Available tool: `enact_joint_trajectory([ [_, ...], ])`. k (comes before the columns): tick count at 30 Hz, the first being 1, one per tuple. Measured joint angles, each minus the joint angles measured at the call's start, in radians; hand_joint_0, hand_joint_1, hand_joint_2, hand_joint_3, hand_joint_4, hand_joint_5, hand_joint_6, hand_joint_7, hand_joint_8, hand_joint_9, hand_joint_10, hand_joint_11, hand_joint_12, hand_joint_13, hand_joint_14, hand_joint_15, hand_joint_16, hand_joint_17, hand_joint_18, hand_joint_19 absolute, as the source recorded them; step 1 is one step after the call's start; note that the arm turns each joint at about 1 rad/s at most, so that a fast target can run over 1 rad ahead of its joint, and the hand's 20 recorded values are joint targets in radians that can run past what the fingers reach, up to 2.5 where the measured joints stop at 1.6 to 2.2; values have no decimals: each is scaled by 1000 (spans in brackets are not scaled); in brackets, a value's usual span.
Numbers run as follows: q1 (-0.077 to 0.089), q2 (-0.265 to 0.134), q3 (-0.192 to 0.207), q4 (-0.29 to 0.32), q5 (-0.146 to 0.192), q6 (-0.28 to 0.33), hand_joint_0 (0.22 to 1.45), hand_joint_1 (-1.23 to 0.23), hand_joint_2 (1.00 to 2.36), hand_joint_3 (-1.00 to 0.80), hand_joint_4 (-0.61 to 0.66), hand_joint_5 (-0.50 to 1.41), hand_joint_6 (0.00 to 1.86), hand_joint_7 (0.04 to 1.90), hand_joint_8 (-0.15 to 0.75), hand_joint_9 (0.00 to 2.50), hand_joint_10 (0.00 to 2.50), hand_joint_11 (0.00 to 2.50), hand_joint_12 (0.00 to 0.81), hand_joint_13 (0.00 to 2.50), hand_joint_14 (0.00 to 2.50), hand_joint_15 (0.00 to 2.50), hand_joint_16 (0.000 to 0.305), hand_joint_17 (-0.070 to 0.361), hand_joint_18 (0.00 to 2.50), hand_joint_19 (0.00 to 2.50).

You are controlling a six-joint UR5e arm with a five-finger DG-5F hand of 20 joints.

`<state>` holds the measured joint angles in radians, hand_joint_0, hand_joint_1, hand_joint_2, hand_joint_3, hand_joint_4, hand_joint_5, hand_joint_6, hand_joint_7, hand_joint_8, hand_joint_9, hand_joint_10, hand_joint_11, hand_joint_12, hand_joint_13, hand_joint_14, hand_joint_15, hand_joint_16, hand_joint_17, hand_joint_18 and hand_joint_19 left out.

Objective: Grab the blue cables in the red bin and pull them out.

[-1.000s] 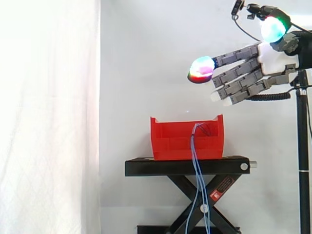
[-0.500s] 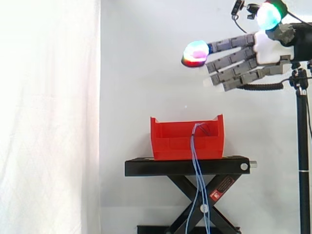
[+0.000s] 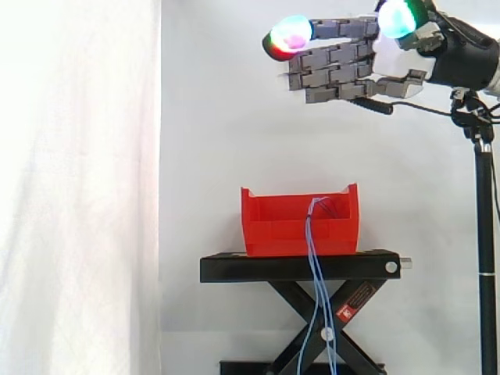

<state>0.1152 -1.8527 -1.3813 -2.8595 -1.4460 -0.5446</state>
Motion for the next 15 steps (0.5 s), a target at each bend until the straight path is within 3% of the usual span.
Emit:
enact_joint_trajectory([
  [4, 2, -2, 0, -6, -2, -94, 762, -1035, 1000, -1000, 196, 566, 3, 704, 224, 362, 4, 111, 341, 244, 4, 107, 52, 117, 165, 200],
  [10, 1, -2, 0, -21, -5, -180, 762, -1053, 1000, -1000, 208, 544, 9, 609, 227, 374, 4, 138, 346, 270, 5, 121, 52, 117, 192, 213],
  [15, 5, -4, 0, -17, -40, -271, 755, -1038, 1000, -1000, 218, 586, 6, 675, 237, 420, 7, 191, 348, 302, 6, 160, 52, 117, 246, 268],
])
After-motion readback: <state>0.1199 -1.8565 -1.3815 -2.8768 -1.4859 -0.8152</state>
